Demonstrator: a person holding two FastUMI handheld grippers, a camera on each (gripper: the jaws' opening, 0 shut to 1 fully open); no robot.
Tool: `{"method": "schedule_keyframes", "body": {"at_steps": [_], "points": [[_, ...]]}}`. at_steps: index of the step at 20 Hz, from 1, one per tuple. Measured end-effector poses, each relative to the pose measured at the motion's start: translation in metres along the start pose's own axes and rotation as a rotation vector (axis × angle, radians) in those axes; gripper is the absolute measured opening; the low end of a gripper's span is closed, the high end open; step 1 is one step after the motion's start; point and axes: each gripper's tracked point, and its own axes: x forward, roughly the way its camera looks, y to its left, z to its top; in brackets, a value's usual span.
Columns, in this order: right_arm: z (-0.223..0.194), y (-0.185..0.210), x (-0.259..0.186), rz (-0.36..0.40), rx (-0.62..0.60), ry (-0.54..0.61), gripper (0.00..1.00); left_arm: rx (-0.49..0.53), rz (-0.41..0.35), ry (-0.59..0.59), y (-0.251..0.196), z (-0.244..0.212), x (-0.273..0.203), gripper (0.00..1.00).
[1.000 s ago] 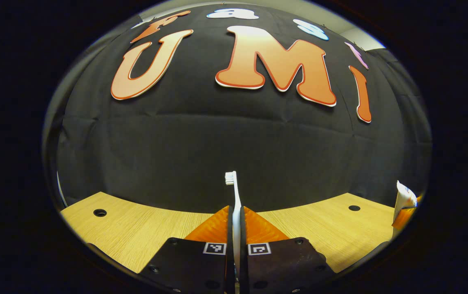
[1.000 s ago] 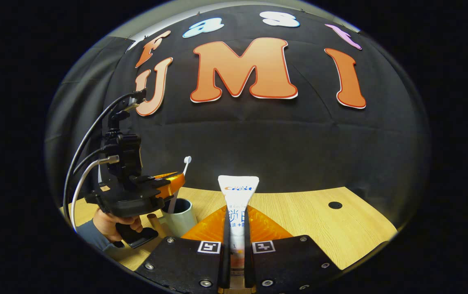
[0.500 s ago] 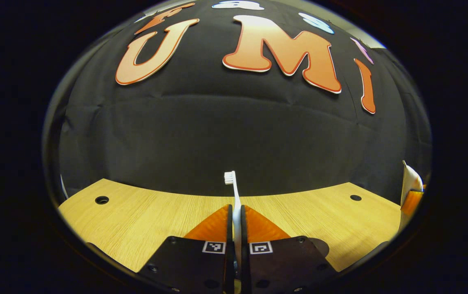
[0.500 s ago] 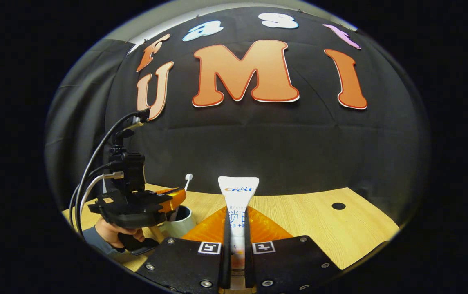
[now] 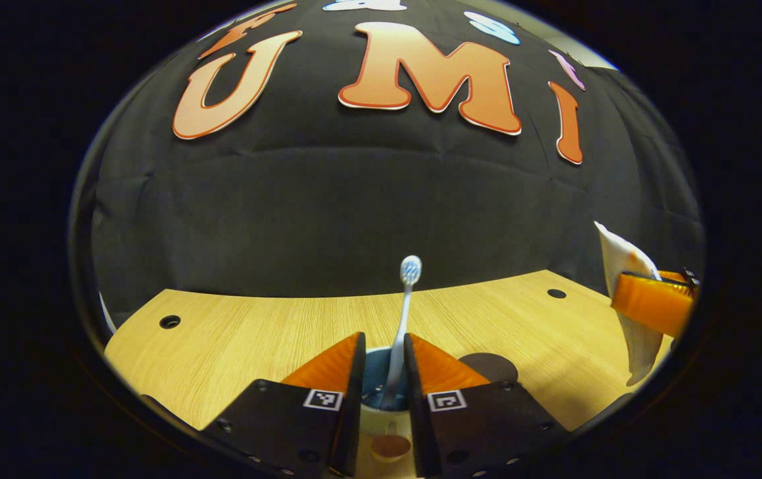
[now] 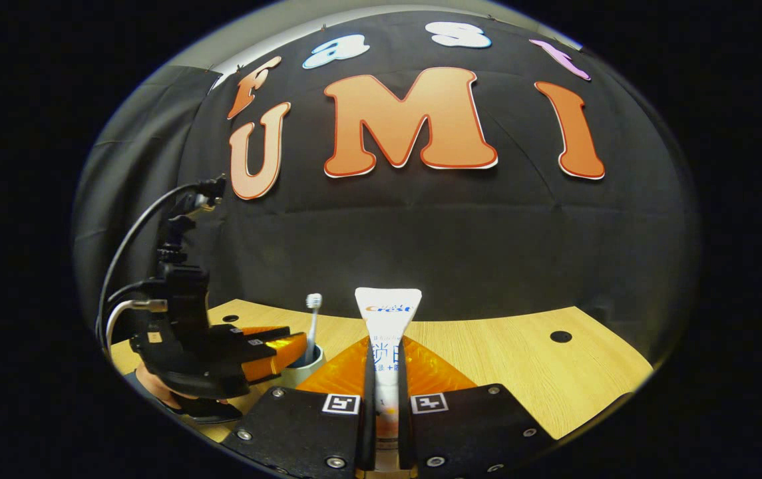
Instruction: Put the toothbrush and toothpaste on the desktop into the cup, then pick up the cup and place it on the coaster on the desktop.
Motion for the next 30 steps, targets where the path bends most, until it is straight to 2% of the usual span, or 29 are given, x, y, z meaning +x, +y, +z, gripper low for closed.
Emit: {"method": "schedule_keyframes", "body": {"at_steps": [1,2,4,6,9,14,18,26,30], "points": [[0.002,0.004,0.002,0.010,-0.001,-0.005,0.13,0.009,-0.005,0.012,0.000,-0.002,-0.008,0.38],[0.004,0.008,0.004,0.020,-0.001,-0.011,0.13,0.021,-0.008,0.040,0.000,-0.006,-0.016,0.58],[0.009,0.015,0.009,0.043,0.007,-0.024,0.13,0.047,0.007,0.028,0.004,-0.001,-0.034,0.81],[0.015,0.026,0.013,0.073,0.021,-0.045,0.13,0.043,0.017,0.015,0.011,0.003,-0.052,0.96],[0.026,0.039,0.020,0.113,0.039,-0.090,0.13,-0.005,0.020,0.030,0.024,-0.007,-0.075,0.97],[0.042,0.057,0.037,0.158,0.082,-0.171,0.13,-0.007,0.110,0.047,0.059,-0.030,-0.105,0.98],[0.050,0.068,0.049,0.185,0.061,-0.215,0.13,-0.018,0.112,0.052,0.063,-0.044,-0.115,0.97],[0.046,0.104,0.087,0.278,0.131,-0.181,0.13,-0.082,0.150,0.129,0.081,-0.090,-0.117,0.97],[0.037,0.128,0.105,0.291,0.083,-0.187,0.13,-0.103,0.153,0.156,0.080,-0.100,-0.120,0.99]]}}
